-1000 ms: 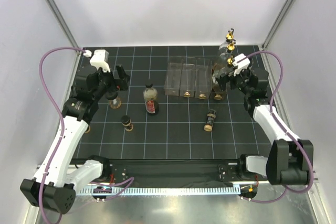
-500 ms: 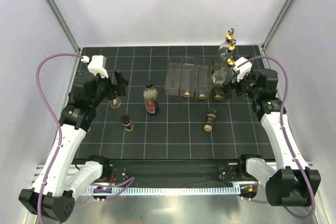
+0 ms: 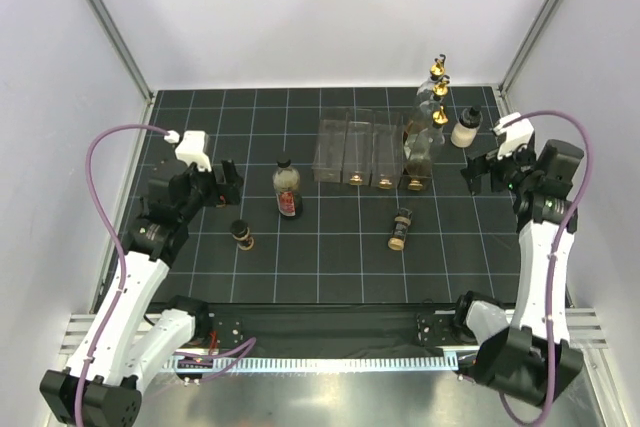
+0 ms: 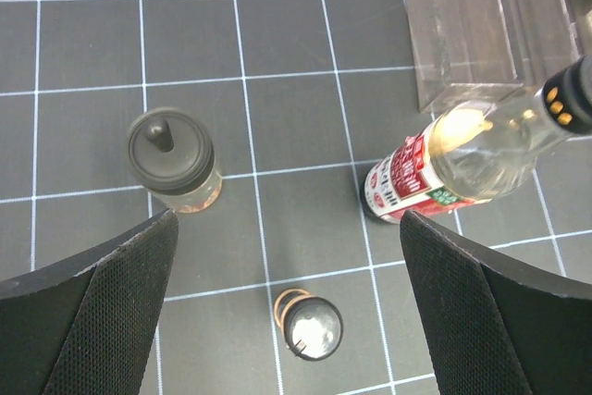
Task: Organize the condiment bottles
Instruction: Place the bottle in the storage box, then pick up the bottle from the corner of the board.
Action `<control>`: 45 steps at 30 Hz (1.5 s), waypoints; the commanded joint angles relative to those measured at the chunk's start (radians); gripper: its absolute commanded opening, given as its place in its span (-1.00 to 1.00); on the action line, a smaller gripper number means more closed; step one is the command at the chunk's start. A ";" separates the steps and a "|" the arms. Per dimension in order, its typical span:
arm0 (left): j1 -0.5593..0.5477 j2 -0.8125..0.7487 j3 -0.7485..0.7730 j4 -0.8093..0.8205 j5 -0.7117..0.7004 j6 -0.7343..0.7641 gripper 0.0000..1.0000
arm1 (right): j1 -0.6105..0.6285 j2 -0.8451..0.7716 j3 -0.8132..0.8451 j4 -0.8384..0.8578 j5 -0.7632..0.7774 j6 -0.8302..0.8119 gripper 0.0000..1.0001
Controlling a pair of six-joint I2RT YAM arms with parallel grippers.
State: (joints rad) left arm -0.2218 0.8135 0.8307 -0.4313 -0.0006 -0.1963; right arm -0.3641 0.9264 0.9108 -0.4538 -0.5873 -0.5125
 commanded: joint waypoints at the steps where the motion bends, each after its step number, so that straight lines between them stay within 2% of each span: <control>1: 0.004 -0.030 -0.022 0.051 -0.016 0.037 0.99 | -0.085 0.110 0.051 -0.003 -0.086 0.074 0.99; 12: 0.004 -0.048 -0.042 0.046 -0.035 0.049 0.99 | -0.119 0.426 0.184 0.070 -0.075 0.184 1.00; 19: 0.004 -0.040 -0.042 0.045 -0.039 0.052 0.99 | -0.110 0.681 0.409 0.049 -0.031 0.256 0.99; 25: 0.004 -0.031 -0.042 0.046 -0.041 0.054 0.99 | -0.046 0.851 0.635 0.006 0.088 0.279 1.00; 29: 0.004 -0.027 -0.042 0.045 -0.045 0.057 0.99 | 0.019 0.958 0.740 0.049 0.272 0.366 1.00; 32: 0.004 -0.023 -0.042 0.043 -0.045 0.058 0.99 | 0.039 1.017 0.826 0.049 0.271 0.390 0.99; 37: 0.004 -0.017 -0.042 0.042 -0.050 0.061 1.00 | 0.106 1.158 0.985 -0.017 0.378 0.393 0.99; 45: 0.004 -0.008 -0.042 0.040 -0.052 0.064 0.99 | 0.132 1.229 1.014 -0.028 0.486 0.416 0.99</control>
State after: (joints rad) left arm -0.2218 0.8001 0.7940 -0.4232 -0.0433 -0.1482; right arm -0.2310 2.1563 1.8805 -0.4648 -0.1703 -0.1238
